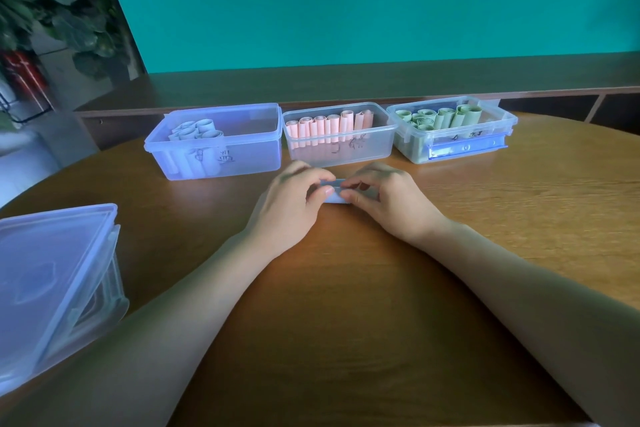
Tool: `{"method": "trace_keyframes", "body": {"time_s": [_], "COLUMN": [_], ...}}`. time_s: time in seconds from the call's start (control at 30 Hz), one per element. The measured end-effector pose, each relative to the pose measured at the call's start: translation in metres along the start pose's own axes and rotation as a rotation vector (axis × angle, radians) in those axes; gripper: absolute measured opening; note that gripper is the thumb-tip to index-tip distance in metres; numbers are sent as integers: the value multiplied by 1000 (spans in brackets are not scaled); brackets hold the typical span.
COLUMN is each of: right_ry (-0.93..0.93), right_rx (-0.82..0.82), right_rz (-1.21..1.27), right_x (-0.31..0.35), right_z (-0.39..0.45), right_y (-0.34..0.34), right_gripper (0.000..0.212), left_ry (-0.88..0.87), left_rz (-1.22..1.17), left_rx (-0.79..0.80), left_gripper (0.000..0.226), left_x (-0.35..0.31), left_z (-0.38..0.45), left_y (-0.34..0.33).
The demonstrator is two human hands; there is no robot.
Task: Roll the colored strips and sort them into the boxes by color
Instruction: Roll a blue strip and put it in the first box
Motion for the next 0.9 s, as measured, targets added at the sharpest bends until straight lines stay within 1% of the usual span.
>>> {"method": "trace_keyframes", "body": {"time_s": [0.1,0.3,0.5,0.57,0.63,0.73,0.9], "right_ry": [8,-37,-102,-102,-101,-97,-85], "right_rx": [8,17,102,107,109,114,99], "right_rz": [-30,-31,-30,-35,-37,-18,30], "right_x": [-5,-9,-24,-27,-30,-32,-31], "right_z": [5,12,21,26,31,34,35], "right_y": [-2,-3,-8,-10,-11,-11,-10], "right_gripper": [21,30,38,36,33,30,33], "left_ry": [-2,67,111,119,111,85,145], "left_rz": [-3,123,246,267,256,166,22], "left_rx": [1,49,69,73,86,116,61], "left_gripper": [20,34,37,39,39,40,35], "left_x": [1,2,7,8,9,9,15], "left_z": [0,5,16,20,24,26,26], "left_y": [0,-5,-12,-14,-14,-13,-8]}}
Point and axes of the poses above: each hand's wrist, its own z-axis towards the middle knuckle, its own y-axis out of the back of the hand, x = y × z, the point moved 3 cm from there along z, towards the middle knuckle, and after that the axes turned 3 degrees about y, right-handed, at the moved point
